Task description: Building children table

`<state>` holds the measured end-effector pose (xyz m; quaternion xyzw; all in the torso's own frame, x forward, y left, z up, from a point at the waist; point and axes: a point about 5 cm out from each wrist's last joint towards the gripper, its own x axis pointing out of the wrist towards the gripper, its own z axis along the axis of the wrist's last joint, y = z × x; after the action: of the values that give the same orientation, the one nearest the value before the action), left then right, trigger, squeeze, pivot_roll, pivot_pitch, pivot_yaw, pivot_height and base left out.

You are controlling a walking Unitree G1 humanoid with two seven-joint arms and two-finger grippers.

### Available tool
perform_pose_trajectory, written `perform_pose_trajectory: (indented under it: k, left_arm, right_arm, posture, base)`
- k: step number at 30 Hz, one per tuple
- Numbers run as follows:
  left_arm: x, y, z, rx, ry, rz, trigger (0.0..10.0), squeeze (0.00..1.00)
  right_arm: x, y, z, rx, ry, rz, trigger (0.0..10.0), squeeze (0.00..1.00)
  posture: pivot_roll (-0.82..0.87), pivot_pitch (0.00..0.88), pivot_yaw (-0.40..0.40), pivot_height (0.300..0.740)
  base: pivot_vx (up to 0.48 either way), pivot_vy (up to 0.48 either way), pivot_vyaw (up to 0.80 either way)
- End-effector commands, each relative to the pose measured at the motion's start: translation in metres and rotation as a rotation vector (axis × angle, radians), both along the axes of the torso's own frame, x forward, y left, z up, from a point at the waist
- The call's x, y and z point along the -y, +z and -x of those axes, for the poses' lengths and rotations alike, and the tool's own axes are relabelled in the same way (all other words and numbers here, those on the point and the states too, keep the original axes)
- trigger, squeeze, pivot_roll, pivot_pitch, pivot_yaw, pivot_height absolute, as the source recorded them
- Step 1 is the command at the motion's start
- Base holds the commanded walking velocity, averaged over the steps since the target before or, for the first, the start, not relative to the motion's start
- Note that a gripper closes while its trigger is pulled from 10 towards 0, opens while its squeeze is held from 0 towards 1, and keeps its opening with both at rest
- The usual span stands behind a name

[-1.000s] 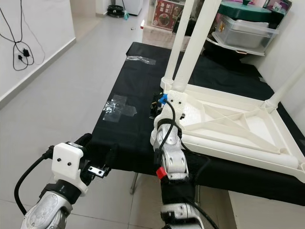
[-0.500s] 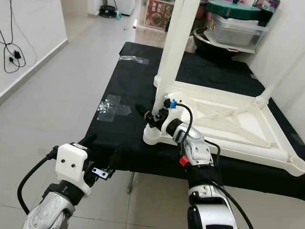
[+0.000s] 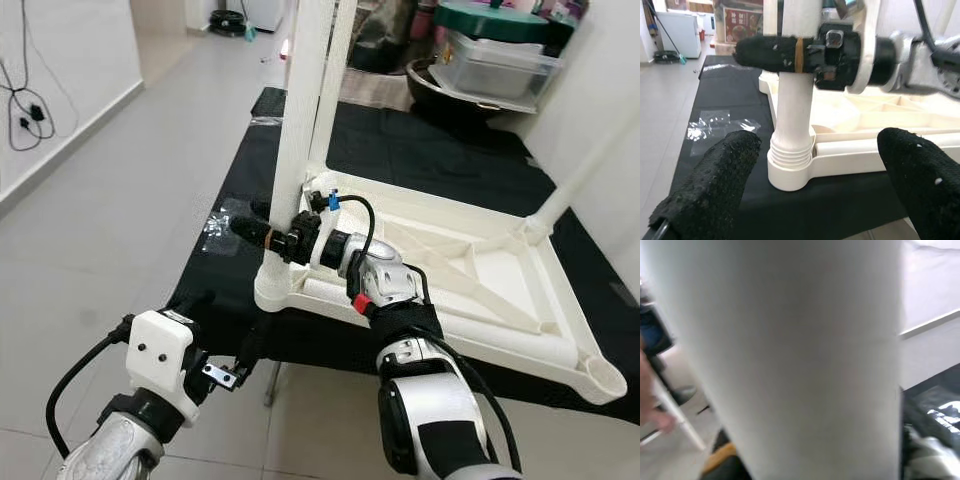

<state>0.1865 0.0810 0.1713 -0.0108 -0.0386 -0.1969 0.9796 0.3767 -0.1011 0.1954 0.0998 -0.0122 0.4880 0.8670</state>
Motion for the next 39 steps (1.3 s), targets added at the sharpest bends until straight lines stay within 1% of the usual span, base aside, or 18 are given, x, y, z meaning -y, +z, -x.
perform_pose_trajectory:
  k: [1,4,6,7,9,10,13,14,16,21,23,25,26,27,28,32,33,39]
  left_arm:
    - [0.003,-0.001,0.001,-0.005,-0.006,0.006,10.0,0.00]
    - [0.002,-0.001,0.001,-0.006,-0.004,0.005,10.0,0.00]
    - [0.001,-0.001,0.000,-0.006,0.001,0.005,10.0,0.00]
    - [0.001,-0.001,0.000,-0.006,0.001,0.005,10.0,0.00]
    - [0.000,-0.001,-0.001,-0.003,0.004,0.001,10.0,0.00]
    - [0.000,-0.001,-0.001,-0.003,0.004,0.001,10.0,0.00]
    - [-0.001,-0.003,-0.003,-0.005,0.006,-0.006,10.0,0.00]
    - [-0.001,-0.003,-0.003,-0.005,0.006,-0.006,10.0,0.00]
    - [-0.001,-0.003,-0.003,-0.005,0.005,-0.012,10.0,0.00]
    - [-0.001,-0.002,-0.004,-0.002,0.007,-0.015,10.0,0.00]
    - [-0.001,-0.002,-0.004,-0.002,0.007,-0.015,10.0,0.00]
    - [-0.001,-0.002,-0.005,-0.004,0.008,-0.015,10.0,0.00]
    - [-0.001,-0.002,-0.004,-0.004,0.008,-0.015,10.0,0.00]
    - [-0.001,-0.002,-0.004,-0.005,0.008,-0.015,10.0,0.00]
    - [-0.001,-0.002,-0.004,-0.005,0.009,-0.016,10.0,0.00]
    - [-0.002,-0.003,-0.005,-0.005,0.010,-0.016,10.0,0.00]
    - [-0.002,-0.003,-0.005,-0.005,0.011,-0.015,10.0,0.00]
    - [-0.001,-0.002,-0.005,-0.003,0.008,-0.013,10.0,0.00]
  right_arm:
    - [-0.001,-0.007,-0.001,-0.023,-0.074,0.010,0.0,0.00]
    - [0.003,-0.016,-0.003,-0.050,-0.205,0.027,0.0,0.00]
    - [0.012,-0.024,-0.004,-0.071,-0.403,0.044,0.0,0.00]
    - [0.012,-0.024,-0.004,-0.071,-0.403,0.044,0.0,0.00]
    - [0.023,-0.030,0.000,-0.073,-0.680,0.083,0.0,0.00]
    - [0.023,-0.030,0.000,-0.073,-0.680,0.083,0.0,0.00]
    - [0.032,-0.037,0.016,-0.119,-1.021,0.105,0.0,0.00]
    - [0.032,-0.037,0.016,-0.119,-1.021,0.105,0.0,0.00]
    - [0.027,-0.043,0.030,-0.195,-1.191,0.081,0.0,0.00]
    - [0.006,-0.048,0.041,-0.294,-1.296,0.048,0.0,0.00]
    - [0.006,-0.048,0.041,-0.294,-1.296,0.048,0.0,0.00]
    - [-0.008,-0.048,0.041,-0.327,-1.292,0.035,0.0,0.00]
    - [-0.015,-0.046,0.040,-0.325,-1.258,0.014,10.0,0.10]
    - [-0.019,-0.044,0.039,-0.320,-1.234,0.000,10.0,0.10]
    - [-0.023,-0.039,0.039,-0.313,-1.199,-0.034,10.0,1.00]
    - [-0.027,-0.030,0.038,-0.282,-1.144,-0.078,10.0,1.00]
    - [-0.025,-0.023,0.036,-0.242,-1.087,-0.096,10.0,0.00]
    - [-0.011,-0.008,0.028,-0.100,-0.890,-0.123,10.0,0.00]
  posture:
    - [0.14,0.013,-0.161,0.740]
    - [0.13,0.019,-0.157,0.740]
    - [0.12,0.020,-0.157,0.740]
    - [0.12,0.020,-0.157,0.740]
    - [0.11,0.027,-0.150,0.740]
    - [0.11,0.027,-0.150,0.740]
    - [0.11,0.031,-0.148,0.740]
    - [0.11,0.031,-0.148,0.740]
    - [0.12,0.037,-0.147,0.740]
    - [0.12,0.040,-0.144,0.740]
    - [0.12,0.040,-0.144,0.740]
    - [0.12,0.043,-0.144,0.740]
    - [0.12,0.048,-0.146,0.740]
    - [0.12,0.048,-0.146,0.740]
    - [0.12,0.048,-0.146,0.740]
    - [0.11,0.049,-0.146,0.740]
    - [0.11,0.047,-0.148,0.740]
    - [0.11,0.043,-0.146,0.740]
  base:
    - [0.000,0.000,0.00]
    - [0.000,0.000,0.00]
    - [0.000,0.000,0.00]
    - [0.000,0.000,0.00]
    - [0.000,0.000,0.00]
    - [0.000,0.000,0.00]
    - [0.000,0.000,0.00]
    - [0.000,0.000,0.00]
    - [0.000,0.000,0.00]
    - [0.000,0.000,0.00]
    - [0.000,0.000,0.00]
    - [0.000,0.000,0.00]
    - [0.000,0.000,0.00]
    - [0.000,0.000,0.00]
    - [0.000,0.000,0.00]
    - [0.000,0.000,0.00]
    - [0.000,0.000,0.00]
    - [0.000,0.000,0.00]
